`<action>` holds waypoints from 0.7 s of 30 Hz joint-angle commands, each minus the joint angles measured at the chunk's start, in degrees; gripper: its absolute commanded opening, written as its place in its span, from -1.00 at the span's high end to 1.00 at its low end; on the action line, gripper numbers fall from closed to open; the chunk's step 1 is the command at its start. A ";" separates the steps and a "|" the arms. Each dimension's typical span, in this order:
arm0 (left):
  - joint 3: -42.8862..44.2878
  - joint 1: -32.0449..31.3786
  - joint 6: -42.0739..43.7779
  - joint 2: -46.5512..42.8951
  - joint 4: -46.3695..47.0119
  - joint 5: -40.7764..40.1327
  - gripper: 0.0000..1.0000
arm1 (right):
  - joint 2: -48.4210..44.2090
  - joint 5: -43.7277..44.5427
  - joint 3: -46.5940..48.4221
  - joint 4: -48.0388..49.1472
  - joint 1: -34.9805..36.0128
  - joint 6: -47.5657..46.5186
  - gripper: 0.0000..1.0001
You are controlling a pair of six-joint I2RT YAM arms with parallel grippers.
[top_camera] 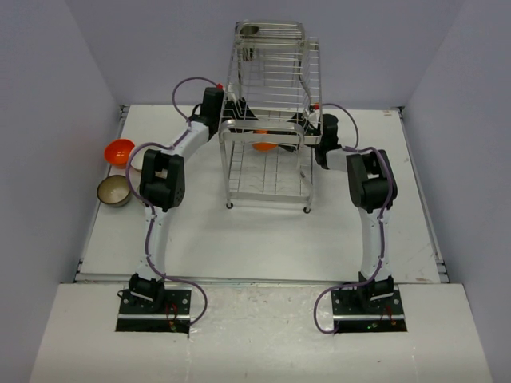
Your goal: Unload the bowls from the dish rack
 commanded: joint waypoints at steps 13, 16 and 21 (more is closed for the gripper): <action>0.99 -0.60 -0.94 0.70 0.97 4.07 -0.03 | 0.39 -2.41 1.61 9.88 0.76 3.76 0.37; 0.81 -0.60 -0.86 0.62 0.97 3.72 -0.03 | 0.91 -2.58 2.31 11.20 0.76 4.55 0.49; 0.46 -0.17 -1.29 0.35 1.84 3.28 -0.03 | 1.79 -4.16 3.72 12.08 0.76 5.43 0.86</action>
